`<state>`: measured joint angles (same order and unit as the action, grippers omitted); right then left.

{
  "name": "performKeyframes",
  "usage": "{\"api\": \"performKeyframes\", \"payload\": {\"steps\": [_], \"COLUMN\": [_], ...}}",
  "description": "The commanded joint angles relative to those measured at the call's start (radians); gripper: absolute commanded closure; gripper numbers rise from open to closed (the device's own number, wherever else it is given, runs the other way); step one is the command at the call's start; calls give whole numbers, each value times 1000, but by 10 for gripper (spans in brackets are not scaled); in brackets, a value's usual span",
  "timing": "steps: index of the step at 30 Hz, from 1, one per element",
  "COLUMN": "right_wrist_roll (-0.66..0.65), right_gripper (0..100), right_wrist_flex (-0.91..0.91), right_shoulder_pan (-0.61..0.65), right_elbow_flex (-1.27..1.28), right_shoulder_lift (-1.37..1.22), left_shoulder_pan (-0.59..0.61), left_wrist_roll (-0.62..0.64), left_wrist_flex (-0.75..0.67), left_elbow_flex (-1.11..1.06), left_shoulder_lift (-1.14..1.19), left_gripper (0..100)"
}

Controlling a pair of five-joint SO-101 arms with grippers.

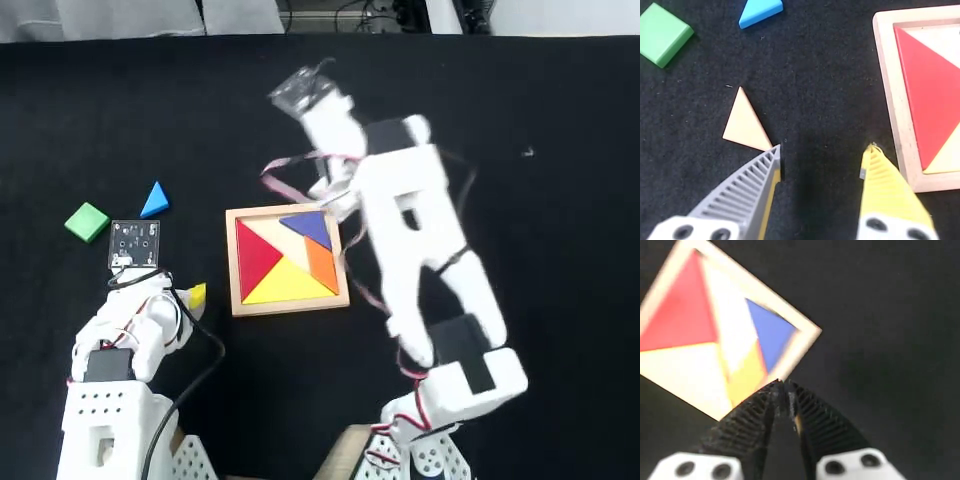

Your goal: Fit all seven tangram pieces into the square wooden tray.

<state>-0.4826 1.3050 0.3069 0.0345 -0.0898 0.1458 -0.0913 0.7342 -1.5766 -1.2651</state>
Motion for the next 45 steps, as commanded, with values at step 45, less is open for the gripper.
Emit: {"api": "performKeyframes", "payload": {"steps": [45], "right_wrist_roll": [78], "right_gripper": [988], "right_wrist_flex": [87], "right_shoulder_pan": [80], "right_elbow_flex": [-338], "right_shoulder_lift": [-257], "left_shoulder_pan": [-4], "left_wrist_roll": [-3], "left_wrist_flex": [-12], "left_elbow_flex": [13], "left_shoulder_lift": [-8], "left_gripper": [744]}}
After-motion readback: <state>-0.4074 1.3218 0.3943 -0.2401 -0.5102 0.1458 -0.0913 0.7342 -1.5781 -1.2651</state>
